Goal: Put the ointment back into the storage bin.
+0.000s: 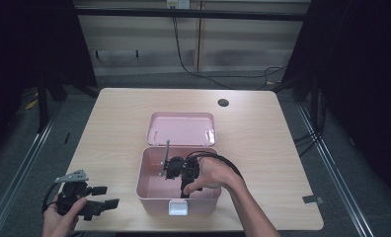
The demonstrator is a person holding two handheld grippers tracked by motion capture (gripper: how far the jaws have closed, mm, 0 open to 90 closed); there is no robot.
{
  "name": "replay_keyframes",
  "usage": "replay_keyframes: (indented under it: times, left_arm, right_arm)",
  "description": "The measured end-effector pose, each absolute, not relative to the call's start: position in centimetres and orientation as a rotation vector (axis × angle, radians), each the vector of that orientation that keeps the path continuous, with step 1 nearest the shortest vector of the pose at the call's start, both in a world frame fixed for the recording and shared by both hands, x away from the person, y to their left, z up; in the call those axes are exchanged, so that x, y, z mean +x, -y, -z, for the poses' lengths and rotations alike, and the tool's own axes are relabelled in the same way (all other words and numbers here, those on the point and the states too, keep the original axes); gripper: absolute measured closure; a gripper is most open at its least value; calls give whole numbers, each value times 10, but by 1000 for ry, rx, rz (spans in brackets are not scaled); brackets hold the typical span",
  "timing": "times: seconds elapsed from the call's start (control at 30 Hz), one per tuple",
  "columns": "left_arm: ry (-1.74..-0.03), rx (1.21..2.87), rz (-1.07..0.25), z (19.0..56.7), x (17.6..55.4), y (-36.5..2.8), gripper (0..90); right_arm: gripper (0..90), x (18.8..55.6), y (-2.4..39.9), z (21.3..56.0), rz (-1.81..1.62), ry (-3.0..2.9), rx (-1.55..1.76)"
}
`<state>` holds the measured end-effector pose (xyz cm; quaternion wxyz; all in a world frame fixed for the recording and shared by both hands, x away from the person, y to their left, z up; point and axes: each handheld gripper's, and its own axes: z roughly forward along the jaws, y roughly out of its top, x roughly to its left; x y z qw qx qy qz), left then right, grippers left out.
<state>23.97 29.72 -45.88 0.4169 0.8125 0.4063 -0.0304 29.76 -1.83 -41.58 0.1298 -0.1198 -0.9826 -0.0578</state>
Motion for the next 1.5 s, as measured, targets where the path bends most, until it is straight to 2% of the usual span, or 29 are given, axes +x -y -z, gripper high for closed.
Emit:
replay_keyframes:
  times: [0.53,1.5]
  left_arm:
    - [-1015,2047,83,459,240,-296,199]
    - [-1019,2047,87,460,241,-296,199]
  right_arm:
    - [685,297,22,408,194,2869,-376]
    - [666,292,57,353,326,2947,-469]
